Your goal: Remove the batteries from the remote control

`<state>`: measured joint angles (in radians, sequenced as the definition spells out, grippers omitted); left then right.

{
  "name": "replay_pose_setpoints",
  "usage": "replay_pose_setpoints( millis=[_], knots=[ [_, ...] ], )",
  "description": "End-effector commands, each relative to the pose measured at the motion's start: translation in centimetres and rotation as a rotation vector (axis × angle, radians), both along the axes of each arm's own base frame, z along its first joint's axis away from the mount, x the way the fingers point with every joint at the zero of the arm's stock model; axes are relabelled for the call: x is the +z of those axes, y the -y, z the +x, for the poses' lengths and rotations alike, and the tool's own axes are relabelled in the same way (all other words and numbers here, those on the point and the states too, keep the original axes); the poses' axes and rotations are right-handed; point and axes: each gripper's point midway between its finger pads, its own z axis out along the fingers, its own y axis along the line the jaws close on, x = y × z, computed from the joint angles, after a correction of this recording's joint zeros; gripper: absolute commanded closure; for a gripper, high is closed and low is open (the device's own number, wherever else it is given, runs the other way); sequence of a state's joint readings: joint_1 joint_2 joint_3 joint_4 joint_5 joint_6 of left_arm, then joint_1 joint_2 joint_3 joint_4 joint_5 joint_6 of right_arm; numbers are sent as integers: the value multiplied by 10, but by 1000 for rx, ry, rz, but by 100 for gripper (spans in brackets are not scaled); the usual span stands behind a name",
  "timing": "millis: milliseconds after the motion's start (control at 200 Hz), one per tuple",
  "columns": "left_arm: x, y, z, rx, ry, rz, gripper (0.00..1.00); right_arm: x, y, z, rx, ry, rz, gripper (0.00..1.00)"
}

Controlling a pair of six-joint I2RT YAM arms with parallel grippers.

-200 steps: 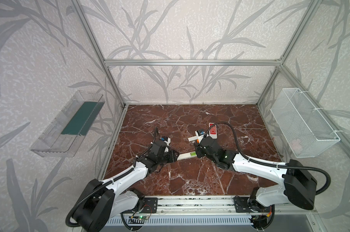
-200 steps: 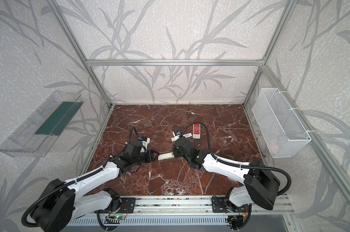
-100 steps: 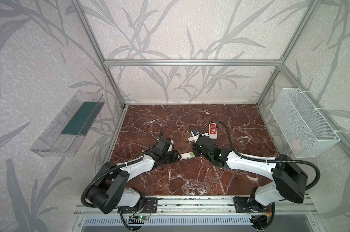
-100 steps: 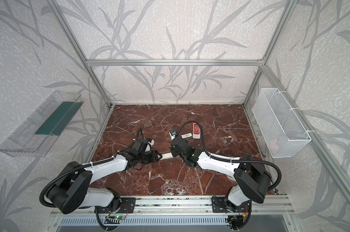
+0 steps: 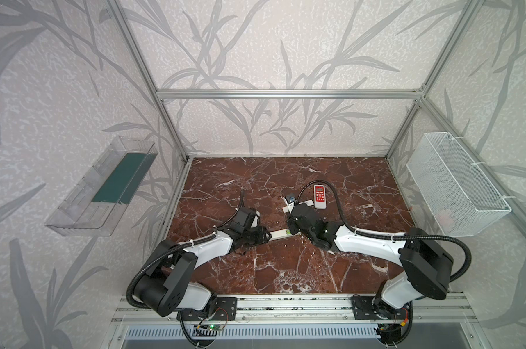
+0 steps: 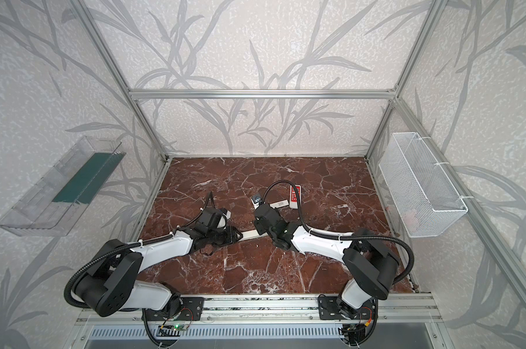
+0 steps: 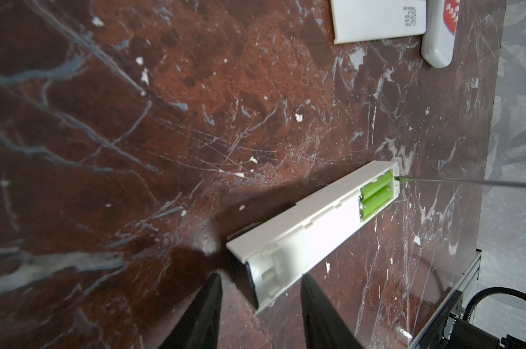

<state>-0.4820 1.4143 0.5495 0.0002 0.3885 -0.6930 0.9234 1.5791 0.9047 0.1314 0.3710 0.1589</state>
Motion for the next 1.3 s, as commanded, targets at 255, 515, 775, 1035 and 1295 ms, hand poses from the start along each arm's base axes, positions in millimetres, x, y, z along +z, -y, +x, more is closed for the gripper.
replay_pose_setpoints(
  millis=[255, 515, 775, 1035, 1295],
  knots=[
    [-10, -1, -4, 16, -56, -7, 56, 11, 2, 9, -30, 37, 2, 100],
    [-17, 2, -6, 16, -86, -21, 56, 1, 2, 8, -28, 18, -5, 100],
    [-19, 2, -6, 23, -97, -26, 59, -8, 5, 8, -41, -6, 1, 100],
    [-24, 4, -9, 42, -120, -48, 62, -17, 8, 8, -60, -31, 24, 100],
    [-27, 3, -11, 60, -134, -54, 65, -16, 9, 9, -65, -29, 7, 100]
  ],
)
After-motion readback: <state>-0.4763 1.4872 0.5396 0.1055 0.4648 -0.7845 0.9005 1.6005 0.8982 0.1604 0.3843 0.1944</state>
